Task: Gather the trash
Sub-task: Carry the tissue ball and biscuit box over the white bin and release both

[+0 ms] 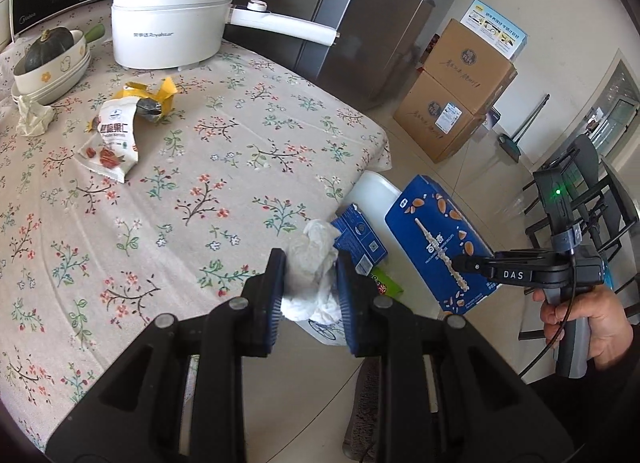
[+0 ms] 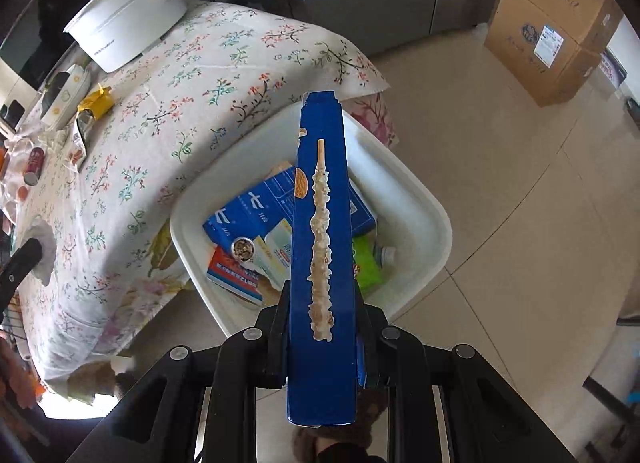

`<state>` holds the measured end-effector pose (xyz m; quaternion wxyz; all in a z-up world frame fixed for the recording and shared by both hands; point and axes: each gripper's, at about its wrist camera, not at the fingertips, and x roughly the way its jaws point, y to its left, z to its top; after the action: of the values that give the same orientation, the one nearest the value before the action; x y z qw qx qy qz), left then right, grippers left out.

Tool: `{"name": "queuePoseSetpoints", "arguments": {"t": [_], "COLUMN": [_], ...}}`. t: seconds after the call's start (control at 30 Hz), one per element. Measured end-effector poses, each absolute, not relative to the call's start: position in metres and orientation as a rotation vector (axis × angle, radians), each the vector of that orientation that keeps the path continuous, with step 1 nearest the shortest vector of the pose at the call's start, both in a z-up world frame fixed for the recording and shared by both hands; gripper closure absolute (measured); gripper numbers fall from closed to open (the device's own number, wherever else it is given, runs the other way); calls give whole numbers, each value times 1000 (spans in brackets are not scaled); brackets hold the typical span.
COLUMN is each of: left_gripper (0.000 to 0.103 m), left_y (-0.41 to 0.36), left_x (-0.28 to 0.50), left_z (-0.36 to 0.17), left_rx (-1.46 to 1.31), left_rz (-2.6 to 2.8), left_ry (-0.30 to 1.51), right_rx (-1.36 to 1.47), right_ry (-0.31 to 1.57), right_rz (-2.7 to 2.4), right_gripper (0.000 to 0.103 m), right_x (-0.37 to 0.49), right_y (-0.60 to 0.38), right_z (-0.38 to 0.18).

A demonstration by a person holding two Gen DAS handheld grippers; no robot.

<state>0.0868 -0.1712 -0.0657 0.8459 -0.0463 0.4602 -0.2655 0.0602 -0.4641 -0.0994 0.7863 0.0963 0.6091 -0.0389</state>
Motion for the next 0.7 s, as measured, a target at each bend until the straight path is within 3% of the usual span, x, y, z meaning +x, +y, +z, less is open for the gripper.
{"name": "queuePoseSetpoints", "arguments": {"t": [0.13,0.2,0.23,0.27,0.7], "left_gripper": [75,75,75,75,74], "left_y": [-187,-193,-196,-200,-243], "left_x": [87,87,87,86,91], "left_z": [-71,-73,-74,-76,-100], "left_rx": [-83,-76,-73,-69,-15], "left_rz": [-590,-603,-609,-615,-667], "left_ry": [982,990,994,997,1046], "right_rx": [221,224,221,215,183], "right_ry": [1306,1303,1289,1271,1234], "right_rz": [-82,-106,-115,-114,-151], "right_gripper": [75,60,44,41,39], "right_x": [64,66,65,64,52], "right_y": [-469,-473,-474,-474,-490], "right_z": [-102,-100,-98,-94,-80]}}
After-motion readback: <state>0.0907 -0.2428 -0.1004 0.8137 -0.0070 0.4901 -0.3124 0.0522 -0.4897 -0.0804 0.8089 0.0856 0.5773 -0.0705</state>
